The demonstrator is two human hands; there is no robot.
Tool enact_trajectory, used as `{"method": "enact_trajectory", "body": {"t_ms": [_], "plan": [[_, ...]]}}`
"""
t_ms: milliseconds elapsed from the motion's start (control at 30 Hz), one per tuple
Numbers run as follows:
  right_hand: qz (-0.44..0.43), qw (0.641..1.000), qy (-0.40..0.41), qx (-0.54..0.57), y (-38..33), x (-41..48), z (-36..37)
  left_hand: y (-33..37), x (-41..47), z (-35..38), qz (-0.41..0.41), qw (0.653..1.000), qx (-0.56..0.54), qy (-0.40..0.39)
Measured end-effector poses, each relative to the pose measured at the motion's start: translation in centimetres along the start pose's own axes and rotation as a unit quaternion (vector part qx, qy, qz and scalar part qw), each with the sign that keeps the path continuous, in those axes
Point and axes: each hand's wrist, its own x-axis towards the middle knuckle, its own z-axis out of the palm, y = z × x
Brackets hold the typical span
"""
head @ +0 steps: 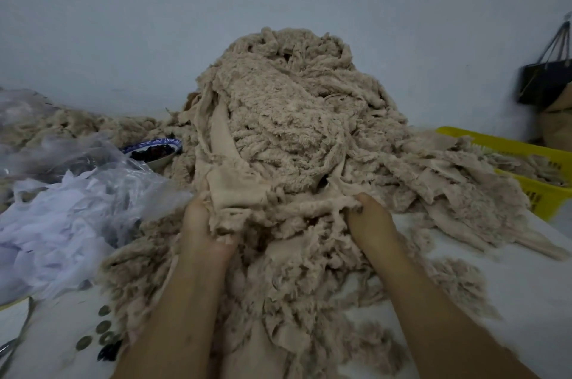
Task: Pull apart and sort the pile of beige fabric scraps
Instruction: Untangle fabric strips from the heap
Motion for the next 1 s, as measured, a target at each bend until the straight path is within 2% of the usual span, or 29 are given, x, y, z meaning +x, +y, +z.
{"method": "enact_trajectory", "body": {"t_ms": [133, 233, 267, 333, 400, 467, 600, 733, 800, 900, 1000], "plan": [[-0.056, 0.996, 0.01, 0.064, -0.6, -0.7, -0.3, -0.6, 0.7, -0.3, -0.007, 1.0, -0.009, 0.011], [-0.187, 0.976, 0.06, 0.089, -2.4, -2.7, 0.3, -1.8, 0.6, 0.2, -0.033, 0.999, -0.022, -0.014], [-0.232, 0.966, 0.057, 0.096, -3.0, -3.3, 0.6, -2.3, 0.6, 0.3, -0.039, 0.999, -0.005, -0.031], [-0.275, 0.955, -0.006, 0.111, -3.8, -4.4, 1.2, -3.0, 0.3, 0.7, -0.045, 0.995, 0.058, -0.07], [-0.256, 0.955, -0.088, 0.125, -4.0, -4.7, 1.8, -3.7, 0.0, 0.8, -0.04, 0.986, 0.122, -0.109], [-0.224, 0.955, -0.131, 0.141, -3.9, -4.4, 1.9, -4.3, -0.1, 0.8, -0.034, 0.976, 0.176, -0.127], [-0.213, 0.964, -0.1, 0.123, -3.8, -3.9, 1.8, -5.2, -0.2, 1.0, -0.033, 0.958, 0.262, -0.109], [-0.24, 0.959, -0.093, 0.12, -3.7, -3.7, 1.9, -5.1, -0.1, 1.0, 0.03, 0.951, 0.3, -0.07], [-0.218, 0.954, -0.149, 0.145, -3.4, -3.5, 2.3, -4.7, 0.1, 0.9, 0.031, 0.96, 0.271, -0.058], [-0.197, 0.954, -0.221, 0.041, -2.8, -3.3, 2.9, -3.9, 0.4, 0.8, 0.003, 0.982, 0.176, -0.066], [-0.209, 0.955, -0.21, -0.023, -2.2, -2.8, 3.0, -2.6, 0.8, 0.3, -0.019, 0.997, 0.014, -0.072]]}}
